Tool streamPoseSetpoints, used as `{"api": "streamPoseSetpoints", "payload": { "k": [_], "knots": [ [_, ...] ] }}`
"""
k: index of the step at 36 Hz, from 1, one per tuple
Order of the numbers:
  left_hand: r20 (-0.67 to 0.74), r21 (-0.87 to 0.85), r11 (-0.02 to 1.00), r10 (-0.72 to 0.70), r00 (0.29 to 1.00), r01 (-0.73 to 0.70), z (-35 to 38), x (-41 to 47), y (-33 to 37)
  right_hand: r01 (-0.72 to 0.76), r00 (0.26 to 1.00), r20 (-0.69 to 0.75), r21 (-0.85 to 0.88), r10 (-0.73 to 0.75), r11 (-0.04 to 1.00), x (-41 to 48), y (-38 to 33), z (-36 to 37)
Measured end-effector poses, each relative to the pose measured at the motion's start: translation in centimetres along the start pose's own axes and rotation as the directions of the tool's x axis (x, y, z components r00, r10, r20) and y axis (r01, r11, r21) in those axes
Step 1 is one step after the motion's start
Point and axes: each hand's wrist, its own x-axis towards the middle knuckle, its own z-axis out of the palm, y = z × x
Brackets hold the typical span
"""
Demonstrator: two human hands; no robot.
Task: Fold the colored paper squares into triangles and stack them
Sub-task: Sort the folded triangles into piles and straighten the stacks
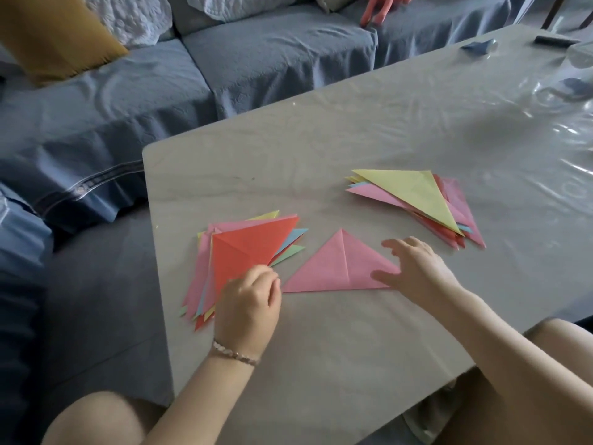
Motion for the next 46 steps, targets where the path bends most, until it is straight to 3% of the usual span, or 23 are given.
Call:
{"api": "streamPoseSetpoints", "payload": {
  "k": [2,4,6,11,15,20,25,30,35,38,42,44,46],
  "knots": [
    [0.008,0.083,0.992,-0.094,0.996,0.093,-0.1,0.9,-0.7,-0.051,0.994,0.091,-0.059,0.056,0.997,0.7,-0.9,0.5],
    [0.144,0.18,0.954,-0.267,0.953,0.24,0.0,1.5,-1.5,-0.097,0.985,0.132,-0.099,0.11,0.99,1.1,-1.4,0.9],
    [0.26,0.247,0.922,-0.359,0.896,0.298,0.3,1.5,-2.4,-0.135,0.981,0.125,-0.099,0.147,0.986,1.3,-1.6,1.1],
    [0.336,0.214,0.931,-0.356,0.872,0.297,0.6,0.9,-3.2,-0.172,0.978,0.123,0.013,0.169,0.985,0.9,-1.1,1.2],
    [0.28,0.17,0.929,-0.366,0.887,0.329,0.8,0.5,-2.6,-0.188,0.978,0.119,0.138,0.173,0.972,0.6,-0.6,1.7],
    [0.211,0.186,0.941,-0.319,0.924,0.283,0.0,0.5,-2.5,-0.143,0.99,0.038,0.24,0.138,0.96,0.1,0.0,2.0],
    [0.096,0.132,0.972,-0.205,0.974,0.192,-0.5,1.1,-1.4,0.035,0.976,-0.208,0.459,0.07,0.888,-0.1,1.6,1.5],
    [-0.081,0.022,0.993,-0.113,0.99,0.115,0.1,1.8,0.3,0.06,0.886,-0.393,0.621,0.244,0.781,2.5,3.8,-2.0],
    [-0.156,-0.027,0.999,0.013,0.988,-0.017,0.6,1.9,2.3,-0.104,0.827,-0.409,0.564,0.387,0.819,6.5,6.1,-4.5],
    [-0.153,-0.035,0.997,0.057,0.986,-0.063,0.9,1.9,2.6,-0.214,0.829,-0.358,0.505,0.429,0.836,8.3,7.4,-4.1],
    [-0.114,-0.057,0.992,0.108,0.988,-0.115,1.3,1.9,2.8,-0.397,0.835,-0.269,0.311,0.481,0.864,8.4,8.1,-3.2],
    [-0.054,-0.079,0.986,0.142,0.988,-0.146,1.6,1.9,2.8,-0.335,0.85,-0.328,0.264,0.411,0.904,7.5,7.5,-3.0],
    [-0.007,-0.09,0.981,0.172,0.985,-0.172,2.1,2.0,2.8,-0.154,0.875,-0.407,0.277,0.261,0.948,6.2,6.6,-2.6]
  ]
}}
